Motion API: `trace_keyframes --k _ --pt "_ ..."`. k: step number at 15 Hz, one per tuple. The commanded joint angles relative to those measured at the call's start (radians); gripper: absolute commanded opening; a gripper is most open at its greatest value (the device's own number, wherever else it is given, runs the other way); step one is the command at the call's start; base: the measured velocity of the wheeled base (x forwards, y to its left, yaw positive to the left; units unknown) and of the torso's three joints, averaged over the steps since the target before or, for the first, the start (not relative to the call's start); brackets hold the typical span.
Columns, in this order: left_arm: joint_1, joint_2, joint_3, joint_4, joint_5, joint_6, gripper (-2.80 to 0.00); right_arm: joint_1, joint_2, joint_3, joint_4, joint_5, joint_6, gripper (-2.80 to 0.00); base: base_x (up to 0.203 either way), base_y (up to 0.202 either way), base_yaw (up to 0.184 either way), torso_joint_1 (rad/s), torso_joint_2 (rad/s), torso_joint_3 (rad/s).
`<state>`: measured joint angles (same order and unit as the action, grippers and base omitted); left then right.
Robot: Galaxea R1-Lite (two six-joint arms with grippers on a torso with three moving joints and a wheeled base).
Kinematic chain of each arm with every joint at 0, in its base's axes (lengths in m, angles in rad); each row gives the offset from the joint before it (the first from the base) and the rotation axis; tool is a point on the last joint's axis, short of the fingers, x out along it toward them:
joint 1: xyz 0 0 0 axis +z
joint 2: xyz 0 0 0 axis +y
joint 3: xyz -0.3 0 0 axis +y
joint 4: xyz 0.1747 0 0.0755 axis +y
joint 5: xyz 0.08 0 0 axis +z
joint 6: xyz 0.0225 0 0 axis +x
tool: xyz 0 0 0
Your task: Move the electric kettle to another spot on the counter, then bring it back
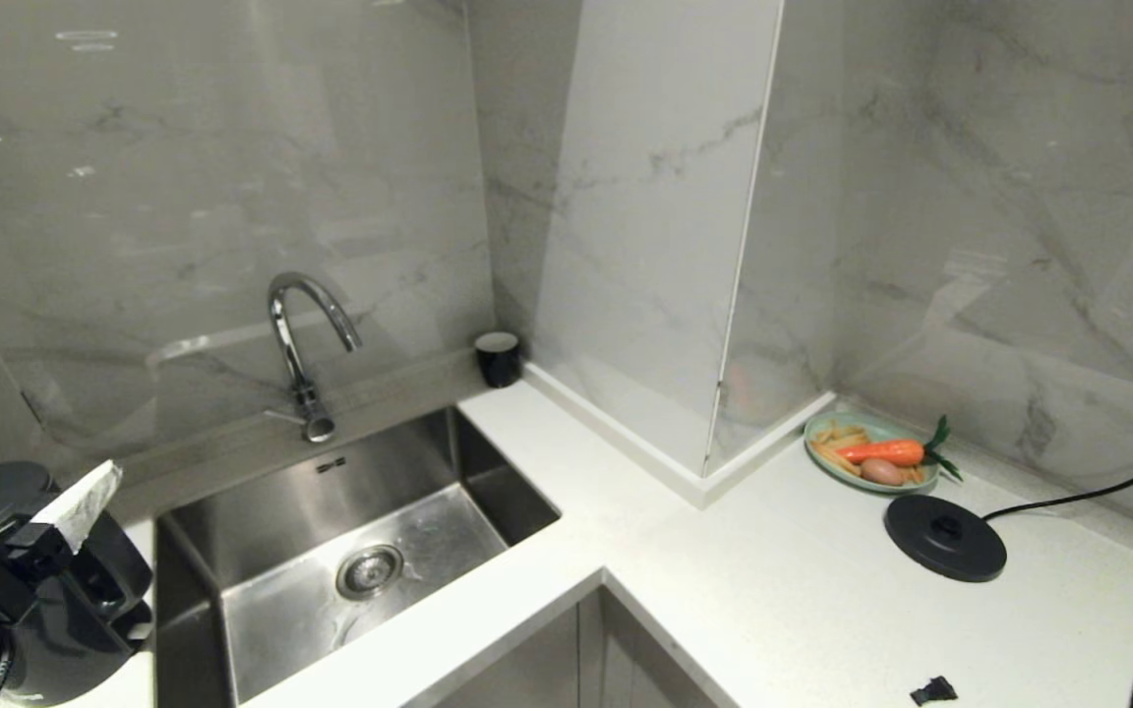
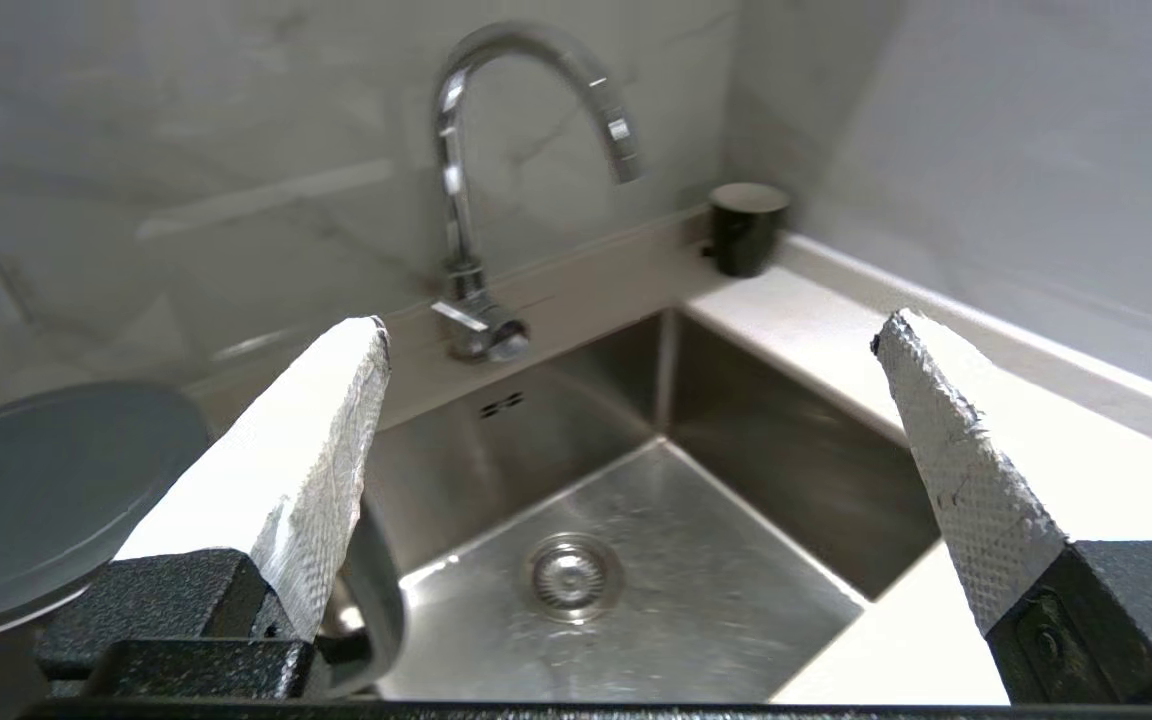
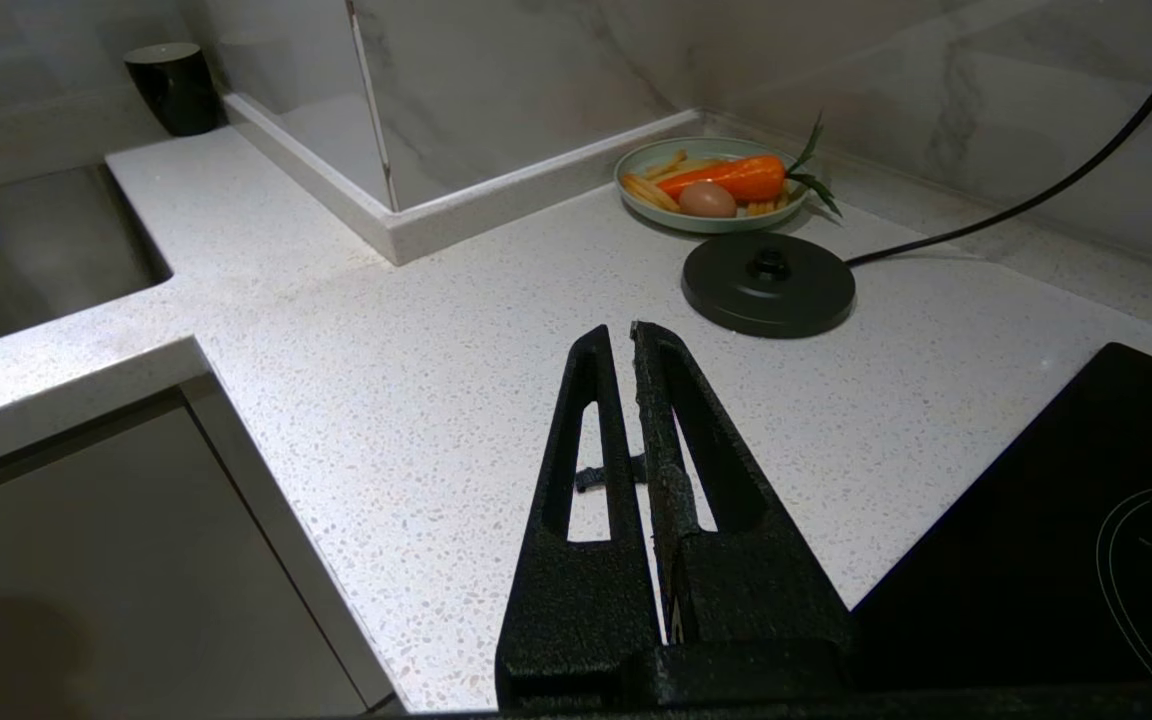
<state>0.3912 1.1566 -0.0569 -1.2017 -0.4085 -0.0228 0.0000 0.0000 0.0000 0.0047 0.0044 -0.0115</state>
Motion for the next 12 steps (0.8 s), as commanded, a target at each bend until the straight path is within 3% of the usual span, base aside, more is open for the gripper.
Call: trace_keyframes --k 1,3,5,8,10,12 --pt "-0.038 -0.295 -0.085 0.343 -0.003 -0.019 0.00 0.000 0.000 0.000 0.000 0.000 -0.001 -2.80 0.000 0.000 0.000 0.000 0.00 0.000" --pt "-0.090 -0.489 -0.196 0.715 -0.011 -0.059 0.00 0.002 0.000 0.000 0.000 0.000 -0.001 -2.80 0.000 0.000 0.000 0.000 0.00 0.000" --pt "-0.153 -0.621 -0.298 0.969 -0.021 -0.086 0.00 0.000 0.000 0.000 0.000 0.000 -0.001 -2.80 0.000 0.000 0.000 0.000 0.00 0.000" --pt "-0.247 -0.749 -0.416 1.228 -0.030 -0.118 0.00 0.000 0.000 0.000 0.000 0.000 -0.001 -2.80 0.000 0.000 0.000 0.000 0.00 0.000" --pt "-0.354 -0.818 -0.511 1.411 -0.044 -0.126 0.00 0.000 0.000 0.000 0.000 0.000 -0.001 -2.80 0.000 0.000 0.000 0.000 0.00 0.000" --pt "-0.421 -0.885 -0.544 1.496 -0.043 -0.129 0.00 0.000 0.000 0.000 0.000 0.000 -0.001 -2.80 0.000 0.000 0.000 0.000 0.00 0.000"
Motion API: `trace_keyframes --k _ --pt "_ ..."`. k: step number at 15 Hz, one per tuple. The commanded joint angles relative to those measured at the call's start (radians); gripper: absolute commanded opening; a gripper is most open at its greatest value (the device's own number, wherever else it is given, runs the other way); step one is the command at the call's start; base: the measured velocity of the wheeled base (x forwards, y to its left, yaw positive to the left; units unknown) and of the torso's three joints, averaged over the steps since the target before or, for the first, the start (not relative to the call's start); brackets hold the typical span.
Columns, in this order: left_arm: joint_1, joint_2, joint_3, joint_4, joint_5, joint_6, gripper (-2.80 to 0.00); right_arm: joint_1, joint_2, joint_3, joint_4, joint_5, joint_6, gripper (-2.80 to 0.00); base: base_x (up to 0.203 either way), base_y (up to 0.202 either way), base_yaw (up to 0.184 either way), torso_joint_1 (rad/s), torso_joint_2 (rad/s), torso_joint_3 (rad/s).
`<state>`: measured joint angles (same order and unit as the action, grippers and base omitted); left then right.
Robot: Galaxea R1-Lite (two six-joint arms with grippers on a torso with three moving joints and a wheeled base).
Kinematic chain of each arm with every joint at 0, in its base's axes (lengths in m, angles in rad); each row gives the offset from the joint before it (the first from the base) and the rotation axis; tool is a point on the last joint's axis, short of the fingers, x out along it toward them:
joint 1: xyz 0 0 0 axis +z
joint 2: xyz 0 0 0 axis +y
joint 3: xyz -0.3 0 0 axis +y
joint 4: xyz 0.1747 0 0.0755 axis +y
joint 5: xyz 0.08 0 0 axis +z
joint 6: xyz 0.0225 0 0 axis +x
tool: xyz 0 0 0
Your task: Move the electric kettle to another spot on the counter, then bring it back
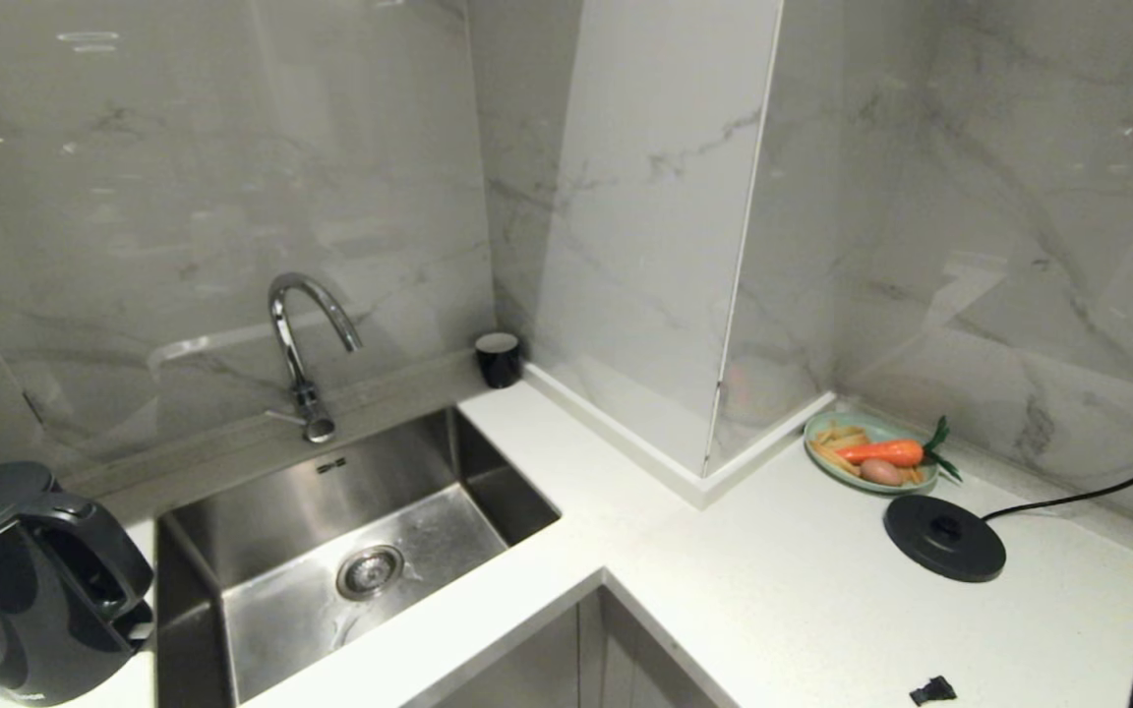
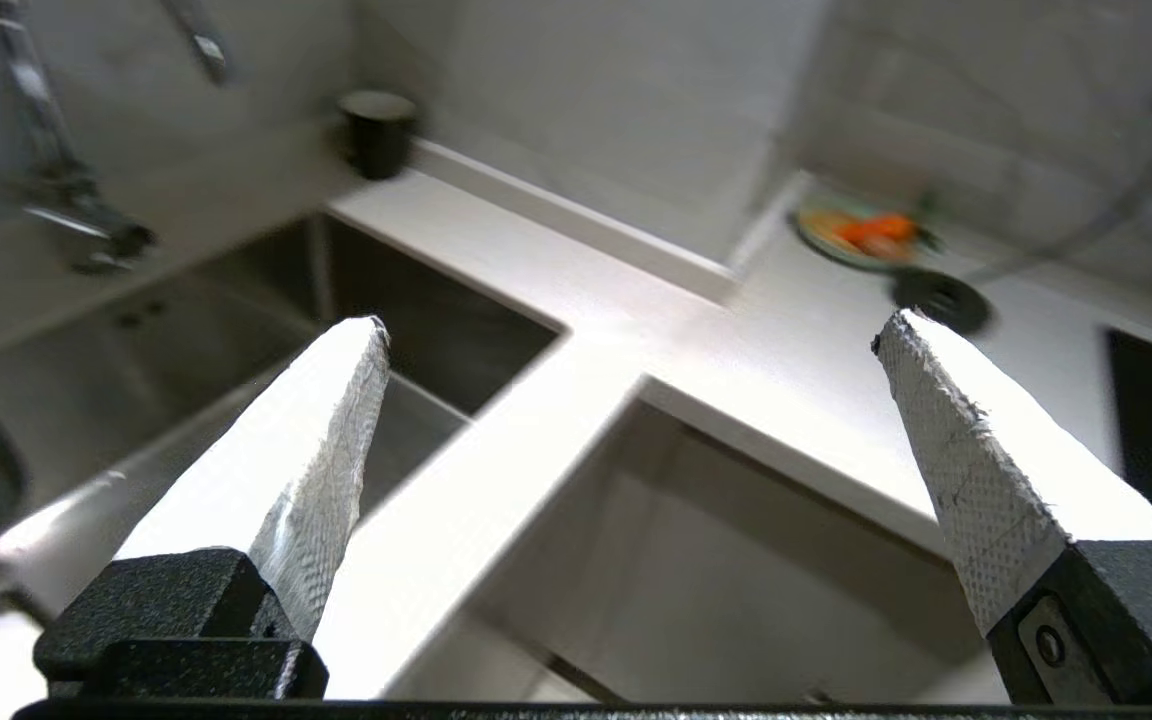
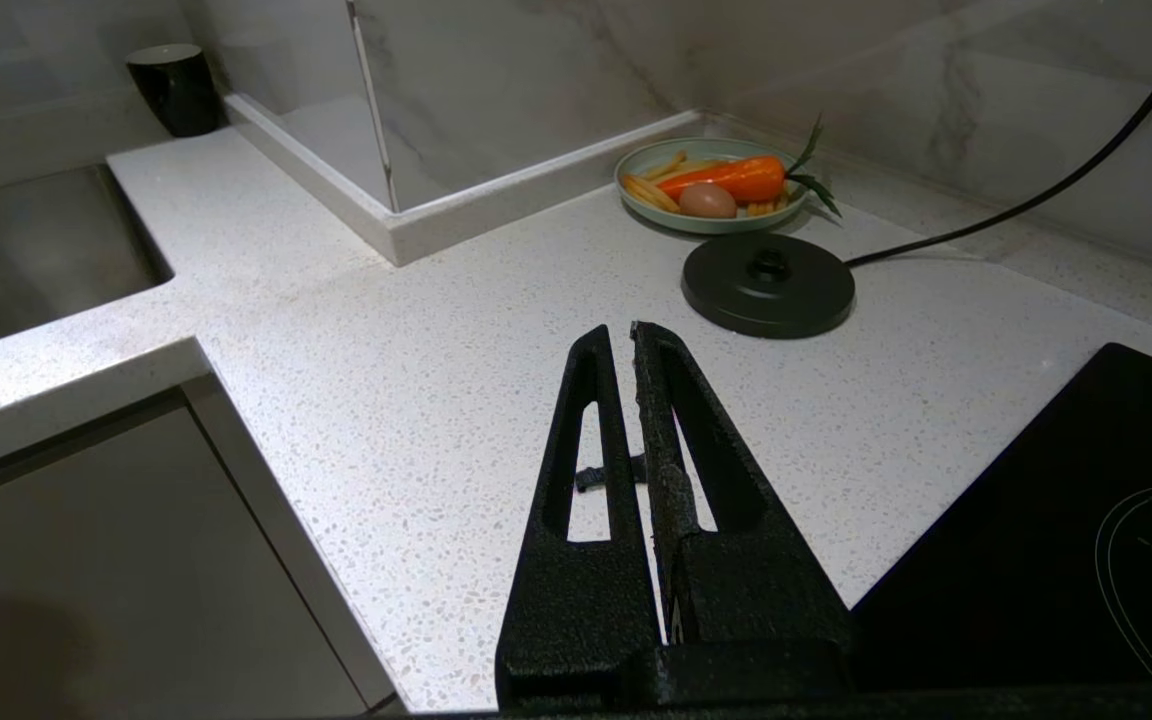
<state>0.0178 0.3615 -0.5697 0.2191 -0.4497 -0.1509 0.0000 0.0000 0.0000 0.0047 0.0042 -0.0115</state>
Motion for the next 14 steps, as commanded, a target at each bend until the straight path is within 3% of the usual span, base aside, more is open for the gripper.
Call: trace_keyframes --k 1,3,7,10,12,14 --pt "-0.048 -0.121 -0.031 0.120 -0.007 -0.001 0.00 0.000 0.000 0.000 0.000 0.000 -0.001 -2.80 0.000 0.000 0.000 0.000 0.00 0.000" --pt "-0.036 -0.170 -0.026 0.212 -0.027 0.003 0.00 0.000 0.000 0.000 0.000 0.000 -0.001 -2.80 0.000 0.000 0.000 0.000 0.00 0.000" --pt "-0.016 -0.280 0.000 0.231 -0.007 0.051 0.00 0.000 0.000 0.000 0.000 0.000 -0.001 -2.80 0.000 0.000 0.000 0.000 0.00 0.000" --pt "-0.016 -0.348 0.074 0.236 0.116 0.115 0.00 0.000 0.000 0.000 0.000 0.000 -0.001 -2.80 0.000 0.000 0.000 0.000 0.00 0.000" --pt "-0.017 -0.360 0.152 0.232 0.280 0.193 0.00 0.000 0.000 0.000 0.000 0.000 -0.001 -2.80 0.000 0.000 0.000 0.000 0.00 0.000" --pt "-0.018 -0.361 0.195 0.219 0.332 0.204 0.00 0.000 0.001 0.000 0.000 0.000 -0.001 -2.80 0.000 0.000 0.000 0.000 0.00 0.000"
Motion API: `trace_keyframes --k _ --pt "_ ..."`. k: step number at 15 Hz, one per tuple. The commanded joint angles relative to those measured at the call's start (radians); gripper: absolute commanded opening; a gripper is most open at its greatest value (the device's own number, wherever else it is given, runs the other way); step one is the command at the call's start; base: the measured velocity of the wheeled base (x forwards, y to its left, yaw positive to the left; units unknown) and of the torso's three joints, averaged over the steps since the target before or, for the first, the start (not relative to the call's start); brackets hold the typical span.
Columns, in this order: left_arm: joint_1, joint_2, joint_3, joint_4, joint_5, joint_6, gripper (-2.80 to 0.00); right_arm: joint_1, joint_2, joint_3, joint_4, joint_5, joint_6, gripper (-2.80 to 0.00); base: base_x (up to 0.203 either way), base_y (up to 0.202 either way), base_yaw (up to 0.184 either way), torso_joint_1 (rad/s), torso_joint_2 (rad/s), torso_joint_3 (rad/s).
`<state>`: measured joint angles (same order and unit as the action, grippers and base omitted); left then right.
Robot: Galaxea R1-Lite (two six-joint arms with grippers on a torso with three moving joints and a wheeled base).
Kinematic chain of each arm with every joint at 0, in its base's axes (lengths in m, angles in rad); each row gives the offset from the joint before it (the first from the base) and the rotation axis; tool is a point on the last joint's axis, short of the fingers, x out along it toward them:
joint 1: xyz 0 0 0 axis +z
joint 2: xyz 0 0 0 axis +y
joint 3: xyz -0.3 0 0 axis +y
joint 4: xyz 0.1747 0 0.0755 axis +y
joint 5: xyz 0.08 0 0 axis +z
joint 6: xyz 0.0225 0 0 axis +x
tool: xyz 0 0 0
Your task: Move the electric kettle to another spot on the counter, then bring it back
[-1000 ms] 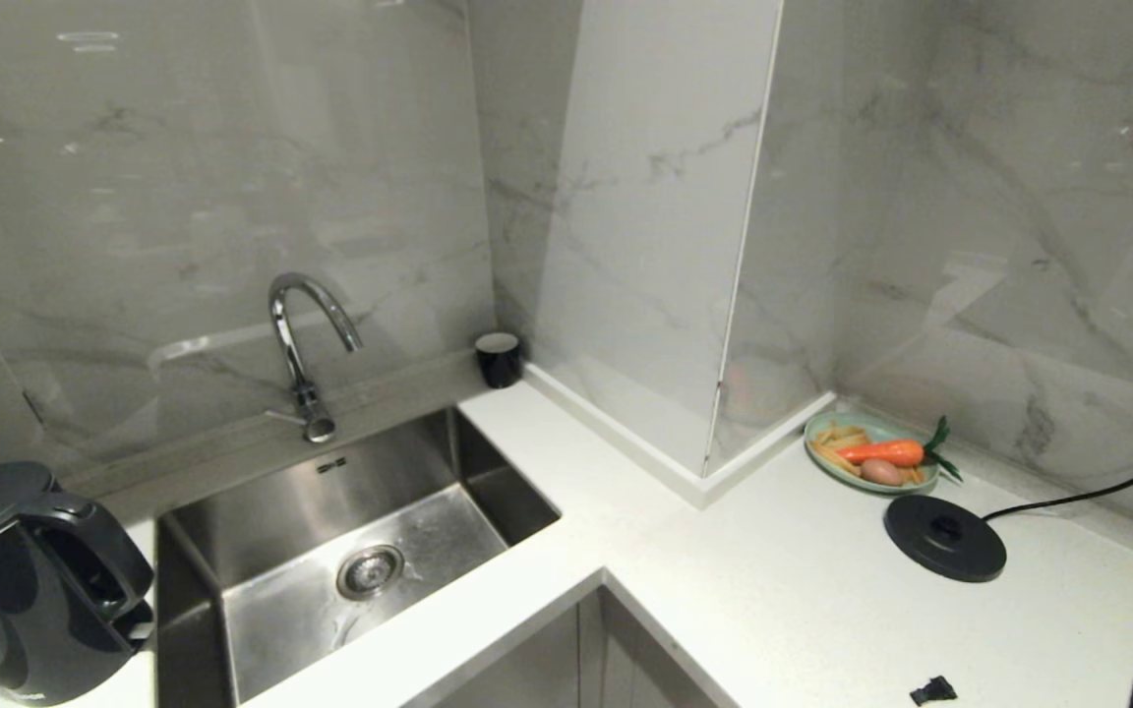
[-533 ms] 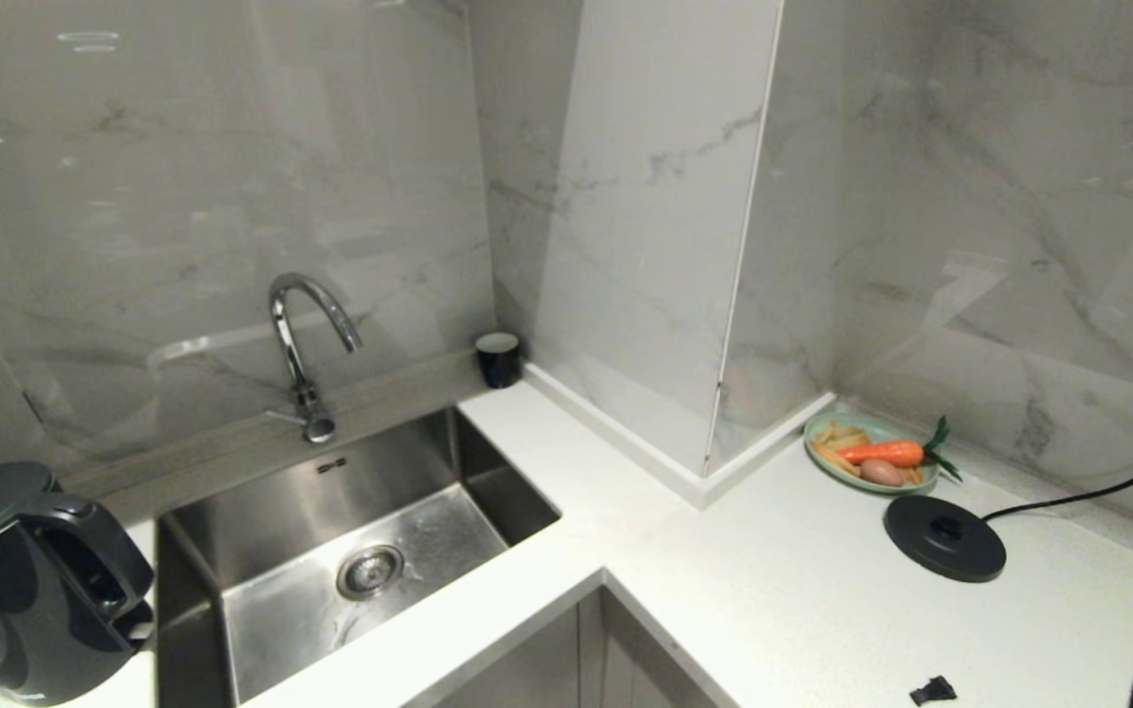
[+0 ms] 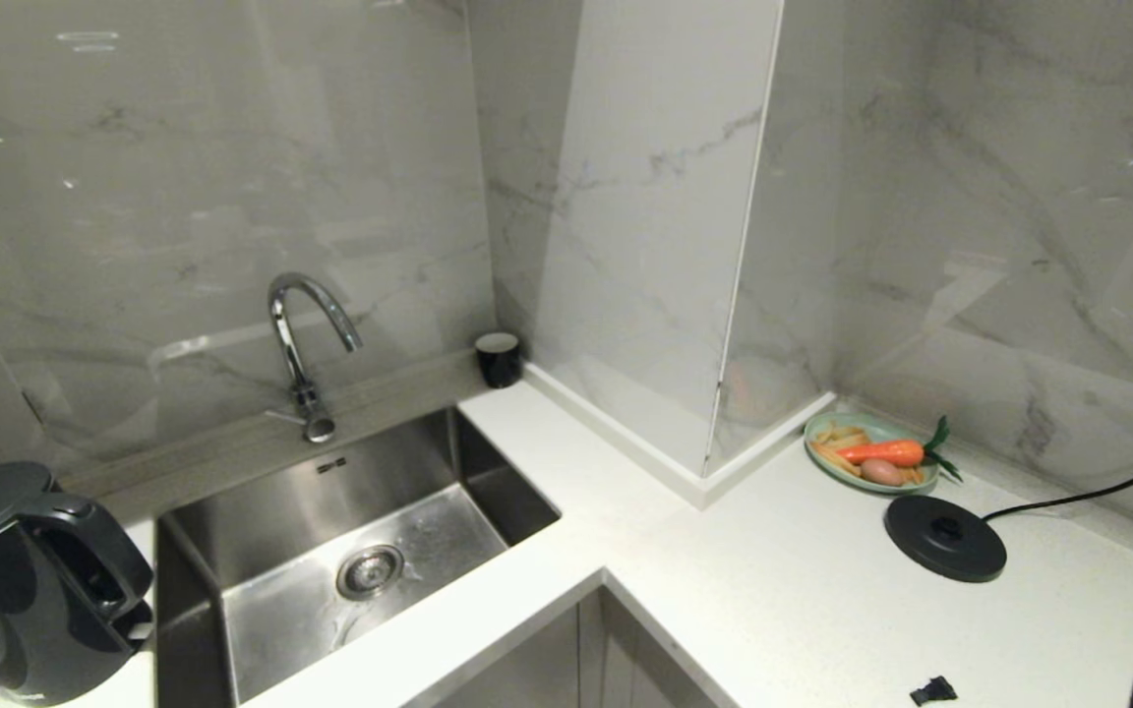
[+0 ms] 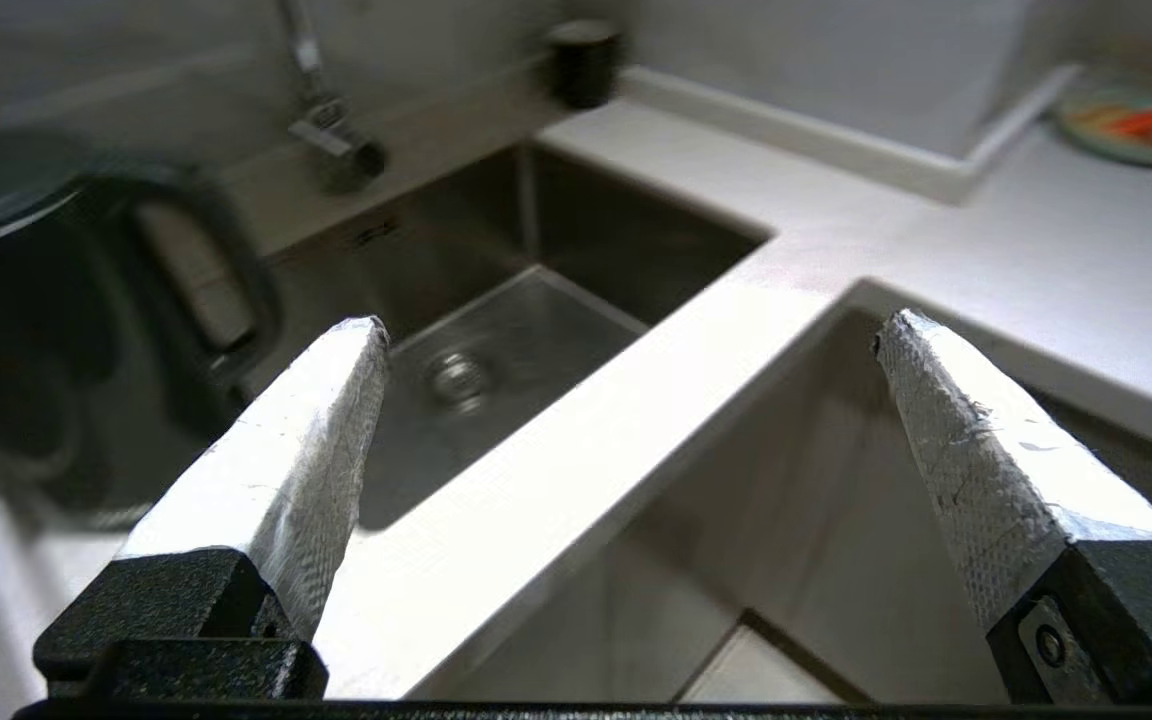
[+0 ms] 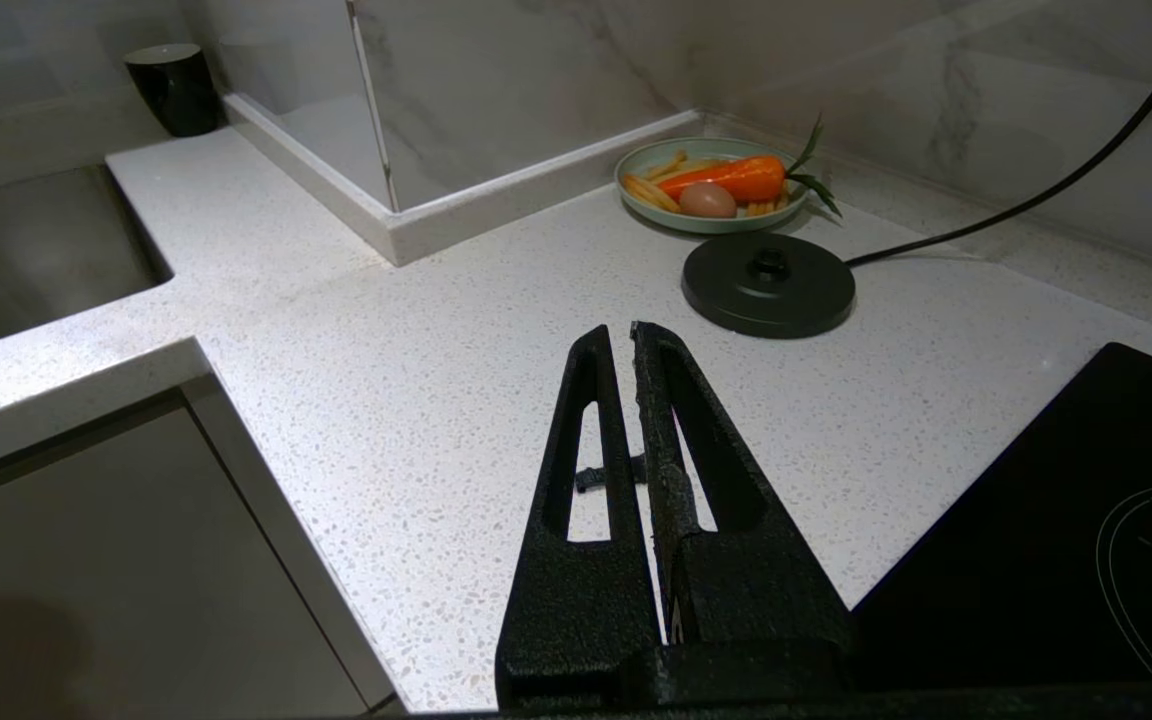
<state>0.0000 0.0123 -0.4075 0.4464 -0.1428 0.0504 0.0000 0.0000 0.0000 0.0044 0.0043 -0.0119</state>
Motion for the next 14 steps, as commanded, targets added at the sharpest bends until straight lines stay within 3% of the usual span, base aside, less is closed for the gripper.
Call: trace_keyframes --k 1,2,5,8,9,11,12,14 --pt "0.000 -0.012 0.054 -0.052 0.031 0.004 0.00 0.001 0.000 0.000 0.000 0.000 0.000 -2.80 0.000 0.000 0.000 0.000 0.00 0.000" --pt "0.000 -0.012 0.092 -0.116 0.046 0.006 0.00 0.000 0.000 0.000 0.000 0.000 0.000 -2.80 0.000 0.000 0.000 0.000 0.00 0.000" --pt "0.001 -0.012 0.228 -0.300 0.208 0.056 0.00 0.001 0.000 0.000 0.000 0.000 0.000 -2.80 0.000 0.000 0.000 0.000 0.00 0.000" --pt "-0.001 -0.012 0.330 -0.372 0.356 0.063 0.00 0.000 0.001 0.000 0.000 0.000 0.000 -2.80 0.000 0.000 0.000 0.000 0.00 0.000" --pt "-0.001 -0.012 0.331 -0.374 0.354 0.014 0.00 0.000 0.000 0.000 0.000 0.000 0.000 -2.80 0.000 0.000 0.000 0.000 0.00 0.000" --pt "0.002 -0.012 0.335 -0.374 0.313 -0.005 0.00 0.000 0.000 0.000 0.000 0.000 0.000 -2.80 0.000 0.000 0.000 0.000 0.00 0.000" --pt "0.002 -0.012 0.337 -0.373 0.273 -0.009 0.00 0.000 0.002 0.000 0.000 0.000 0.000 -2.80 0.000 0.000 0.000 0.000 0.00 0.000" --pt "0.001 -0.010 0.354 -0.357 0.117 -0.023 0.00 0.000 0.000 0.000 0.000 0.000 0.000 -2.80 0.000 0.000 0.000 0.000 0.00 0.000"
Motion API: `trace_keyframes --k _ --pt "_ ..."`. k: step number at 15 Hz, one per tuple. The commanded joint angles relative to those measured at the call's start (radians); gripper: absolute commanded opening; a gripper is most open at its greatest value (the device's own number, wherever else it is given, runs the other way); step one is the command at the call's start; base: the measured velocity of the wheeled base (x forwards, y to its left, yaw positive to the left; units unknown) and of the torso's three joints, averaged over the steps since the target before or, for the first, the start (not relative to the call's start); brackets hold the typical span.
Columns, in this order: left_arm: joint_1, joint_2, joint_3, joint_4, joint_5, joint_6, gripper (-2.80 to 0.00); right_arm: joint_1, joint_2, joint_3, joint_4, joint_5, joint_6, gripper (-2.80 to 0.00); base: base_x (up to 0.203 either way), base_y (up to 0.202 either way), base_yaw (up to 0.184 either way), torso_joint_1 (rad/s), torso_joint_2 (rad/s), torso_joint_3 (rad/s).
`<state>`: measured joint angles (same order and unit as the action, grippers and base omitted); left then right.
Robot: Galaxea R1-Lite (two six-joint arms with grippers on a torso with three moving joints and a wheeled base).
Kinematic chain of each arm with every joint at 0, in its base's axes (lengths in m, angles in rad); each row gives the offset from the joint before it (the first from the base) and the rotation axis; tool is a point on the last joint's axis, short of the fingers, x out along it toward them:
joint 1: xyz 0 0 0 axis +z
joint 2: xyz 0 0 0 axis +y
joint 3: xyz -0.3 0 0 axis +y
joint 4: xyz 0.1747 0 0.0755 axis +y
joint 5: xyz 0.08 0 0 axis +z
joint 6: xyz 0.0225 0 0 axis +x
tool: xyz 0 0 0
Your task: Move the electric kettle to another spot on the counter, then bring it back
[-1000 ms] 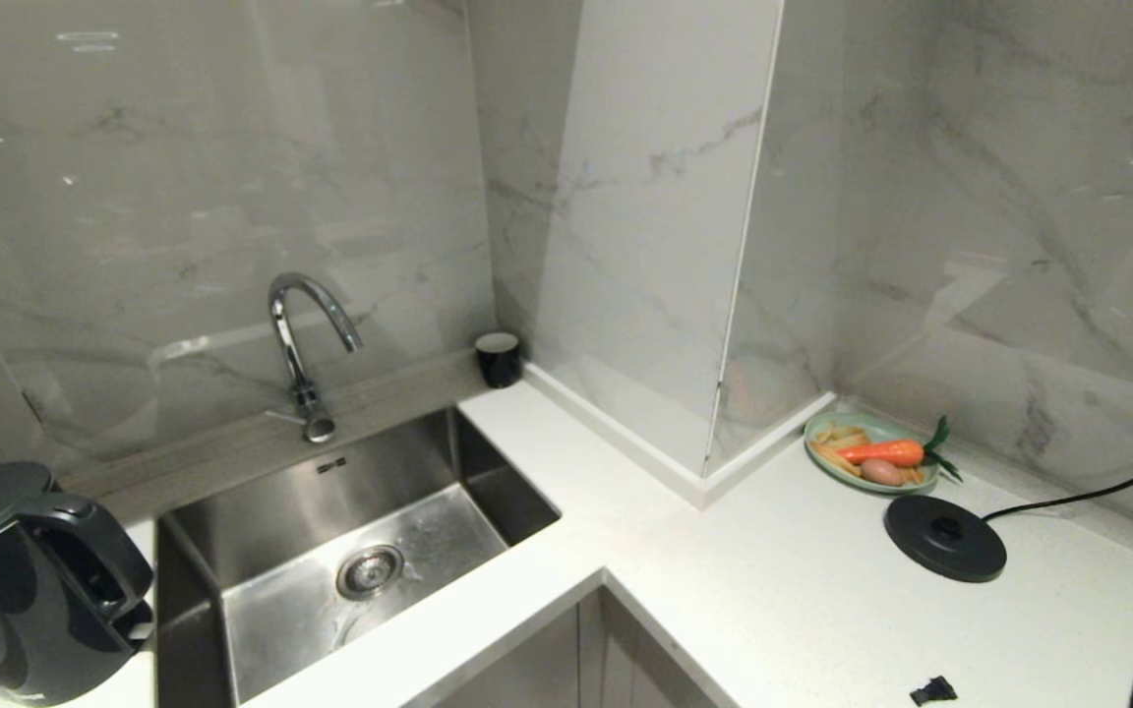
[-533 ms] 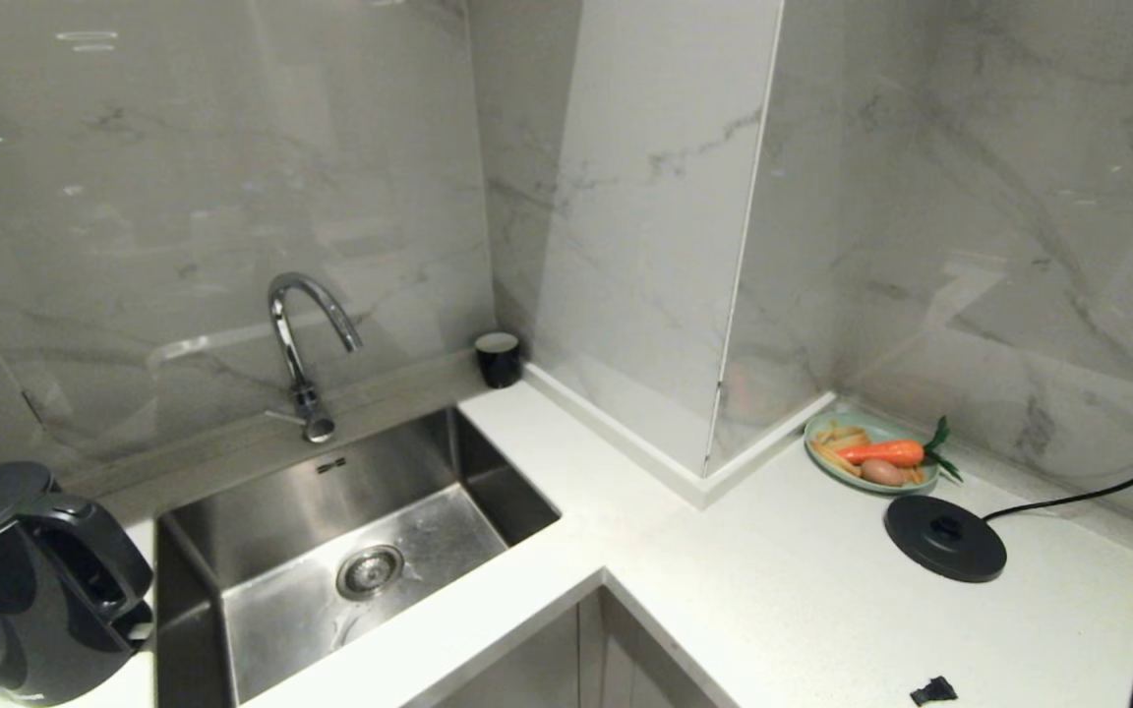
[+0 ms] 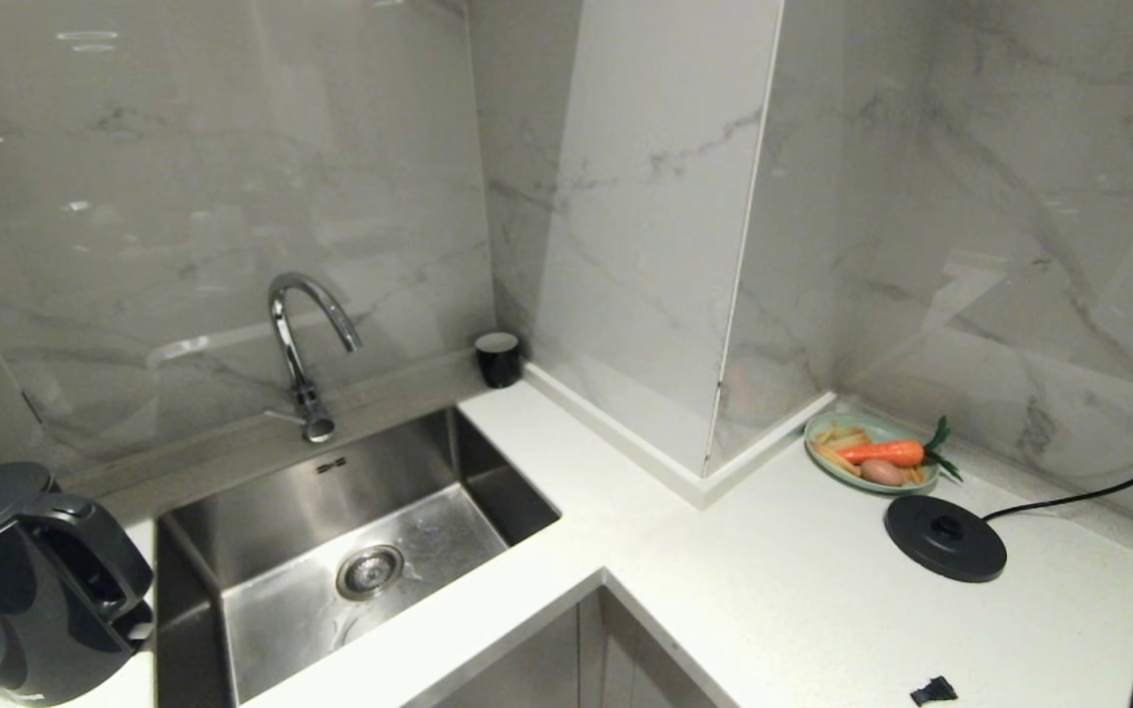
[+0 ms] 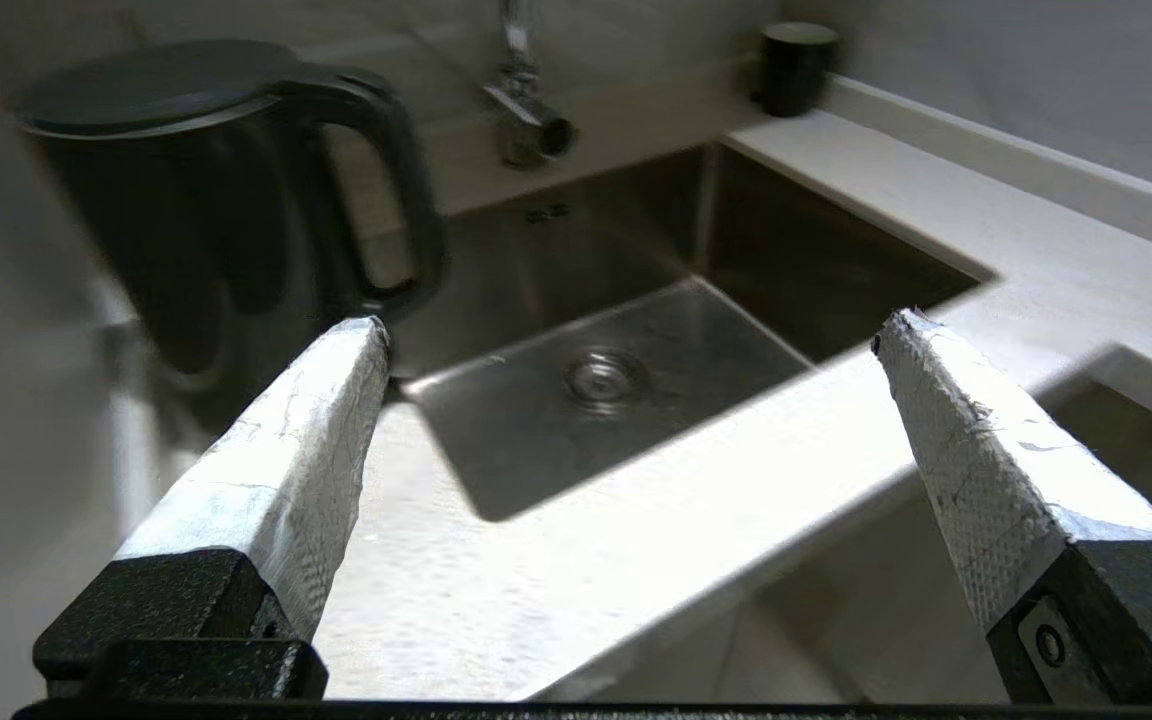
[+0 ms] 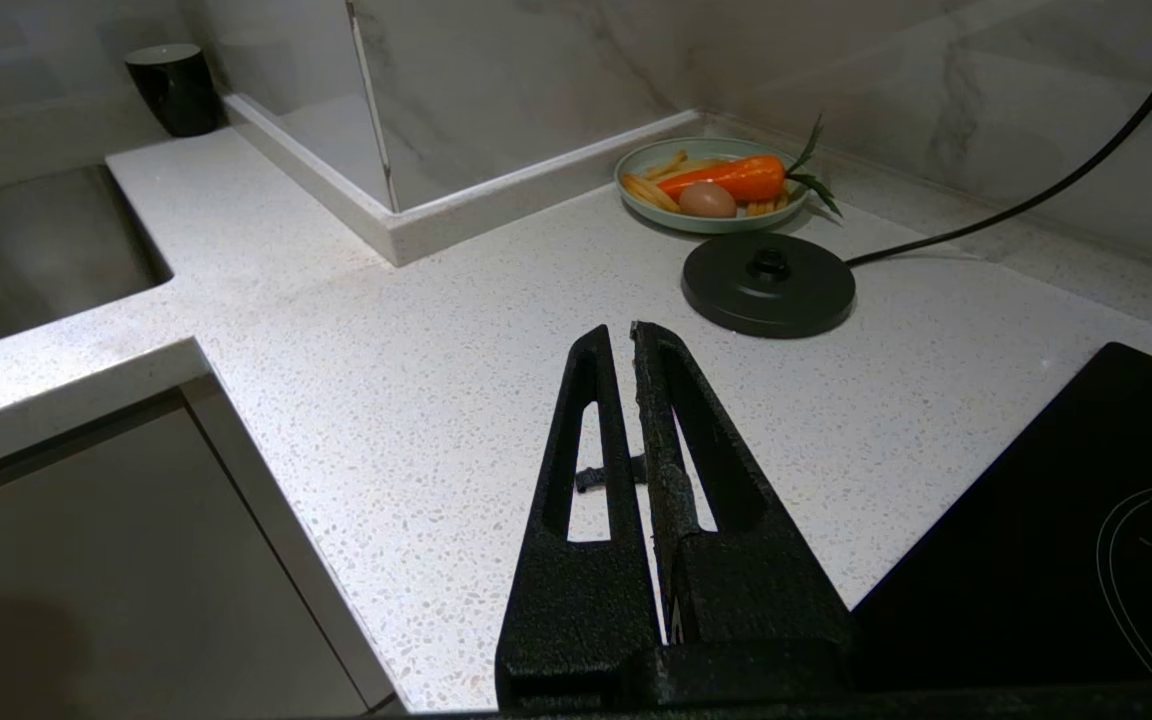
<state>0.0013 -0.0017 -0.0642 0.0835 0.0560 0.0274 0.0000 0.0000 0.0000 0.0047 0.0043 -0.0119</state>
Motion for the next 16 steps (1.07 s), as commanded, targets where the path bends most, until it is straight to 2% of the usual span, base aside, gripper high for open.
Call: trace_keyframes --k 1,16 --pt "-0.001 0.004 0.011 0.018 -0.081 0.009 0.00 0.000 0.000 0.000 0.000 0.000 0.000 -2.80 0.000 0.000 0.000 0.000 0.00 0.000" --pt "-0.001 0.003 0.010 0.021 -0.063 -0.015 0.00 0.000 0.000 0.000 0.000 0.000 0.000 -2.80 0.000 0.000 0.000 0.000 0.00 0.000"
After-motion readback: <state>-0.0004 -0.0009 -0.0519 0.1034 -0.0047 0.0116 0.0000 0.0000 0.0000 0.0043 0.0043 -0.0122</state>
